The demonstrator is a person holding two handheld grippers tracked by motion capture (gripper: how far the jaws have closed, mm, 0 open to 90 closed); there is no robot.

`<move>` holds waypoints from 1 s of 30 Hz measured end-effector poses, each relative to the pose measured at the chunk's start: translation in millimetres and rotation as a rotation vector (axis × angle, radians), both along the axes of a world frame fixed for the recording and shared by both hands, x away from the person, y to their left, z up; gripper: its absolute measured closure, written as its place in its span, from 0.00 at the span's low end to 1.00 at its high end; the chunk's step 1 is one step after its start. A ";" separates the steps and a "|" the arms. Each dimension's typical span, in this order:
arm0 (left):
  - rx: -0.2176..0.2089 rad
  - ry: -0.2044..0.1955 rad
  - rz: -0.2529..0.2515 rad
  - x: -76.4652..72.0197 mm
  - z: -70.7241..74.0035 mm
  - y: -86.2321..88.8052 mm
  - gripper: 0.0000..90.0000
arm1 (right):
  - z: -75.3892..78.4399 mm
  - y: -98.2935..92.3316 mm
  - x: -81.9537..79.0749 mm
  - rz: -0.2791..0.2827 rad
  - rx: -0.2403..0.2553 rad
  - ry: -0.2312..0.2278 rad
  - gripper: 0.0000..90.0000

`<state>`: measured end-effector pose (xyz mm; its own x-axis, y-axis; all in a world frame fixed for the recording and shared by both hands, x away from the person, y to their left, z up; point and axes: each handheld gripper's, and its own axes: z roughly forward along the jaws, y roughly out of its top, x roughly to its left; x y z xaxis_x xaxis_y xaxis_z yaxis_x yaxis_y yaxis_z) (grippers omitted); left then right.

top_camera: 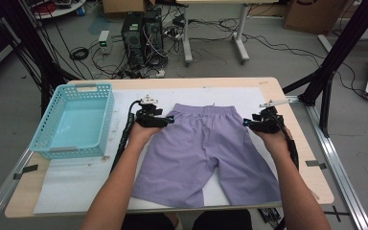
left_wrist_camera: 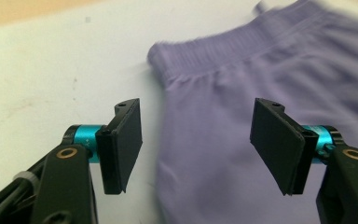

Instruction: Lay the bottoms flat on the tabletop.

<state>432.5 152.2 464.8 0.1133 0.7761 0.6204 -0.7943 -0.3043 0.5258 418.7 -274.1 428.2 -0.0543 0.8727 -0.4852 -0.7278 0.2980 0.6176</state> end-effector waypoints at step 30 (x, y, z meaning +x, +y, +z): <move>-0.115 -0.117 0.110 -35.9 13.1 4.3 0.62 | 50.1 32.1 -25.7 -0.112 0.024 -0.180 0.75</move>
<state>396.6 156.5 477.9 -0.0433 0.8463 0.5310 -0.8172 -0.3357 0.4684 393.0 -242.0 478.3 0.1291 0.8799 -0.4573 -0.7900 0.3700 0.4888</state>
